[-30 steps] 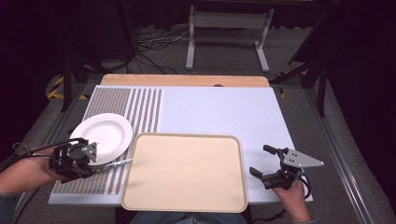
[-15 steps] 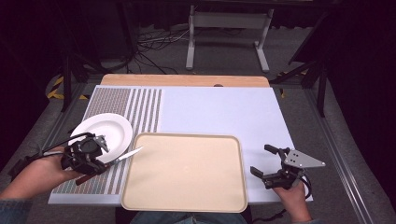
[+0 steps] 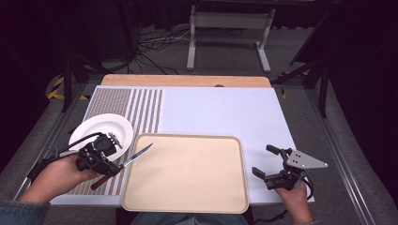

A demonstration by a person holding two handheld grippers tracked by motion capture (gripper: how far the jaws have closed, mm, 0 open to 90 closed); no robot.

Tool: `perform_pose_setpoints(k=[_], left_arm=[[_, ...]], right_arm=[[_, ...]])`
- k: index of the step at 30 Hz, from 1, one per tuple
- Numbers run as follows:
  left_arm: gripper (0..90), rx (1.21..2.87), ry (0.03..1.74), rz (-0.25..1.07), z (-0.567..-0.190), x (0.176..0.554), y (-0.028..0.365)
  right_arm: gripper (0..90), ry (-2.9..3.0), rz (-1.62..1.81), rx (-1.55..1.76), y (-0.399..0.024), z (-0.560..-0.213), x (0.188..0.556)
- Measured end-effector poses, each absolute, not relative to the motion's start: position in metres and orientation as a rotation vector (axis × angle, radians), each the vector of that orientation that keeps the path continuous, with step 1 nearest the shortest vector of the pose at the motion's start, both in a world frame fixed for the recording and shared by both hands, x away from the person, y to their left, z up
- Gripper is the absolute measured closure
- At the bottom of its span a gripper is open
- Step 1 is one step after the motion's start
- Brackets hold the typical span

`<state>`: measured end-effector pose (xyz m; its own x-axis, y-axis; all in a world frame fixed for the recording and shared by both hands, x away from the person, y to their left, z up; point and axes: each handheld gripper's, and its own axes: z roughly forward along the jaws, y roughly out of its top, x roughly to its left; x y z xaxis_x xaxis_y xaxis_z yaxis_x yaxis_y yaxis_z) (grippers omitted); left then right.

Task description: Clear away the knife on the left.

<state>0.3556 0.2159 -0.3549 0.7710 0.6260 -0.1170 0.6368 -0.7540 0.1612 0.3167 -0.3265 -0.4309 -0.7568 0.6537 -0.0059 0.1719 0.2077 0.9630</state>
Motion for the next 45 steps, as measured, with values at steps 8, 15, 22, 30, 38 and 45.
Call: perform_pose_setpoints(k=[8,15,22,30,38,45], left_arm=[[77.4,2.754,1.004,-0.082,-0.354,0.352,0.202],[77.4,2.739,0.997,-0.101,-0.359,0.349,0.181],[77.4,2.737,0.984,-0.127,-0.369,0.35,0.164],[77.4,2.704,0.974,-0.175,-0.379,0.35,0.151],[77.4,2.703,1.022,-0.198,-0.391,0.351,0.143],[77.3,2.71,1.033,-0.206,-0.398,0.35,0.138]], right_arm=[[0.7,2.077,1.571,0.767,-0.326,-0.431,0.317],[0.7,2.077,1.571,0.765,-0.326,-0.431,0.317],[0.7,2.078,1.575,0.756,-0.326,-0.431,0.316],[0.7,2.084,1.571,0.756,-0.326,-0.431,0.316],[0.7,2.085,1.574,0.75,-0.325,-0.43,0.315],[0.7,2.091,1.575,0.745,-0.324,-0.43,0.315]])
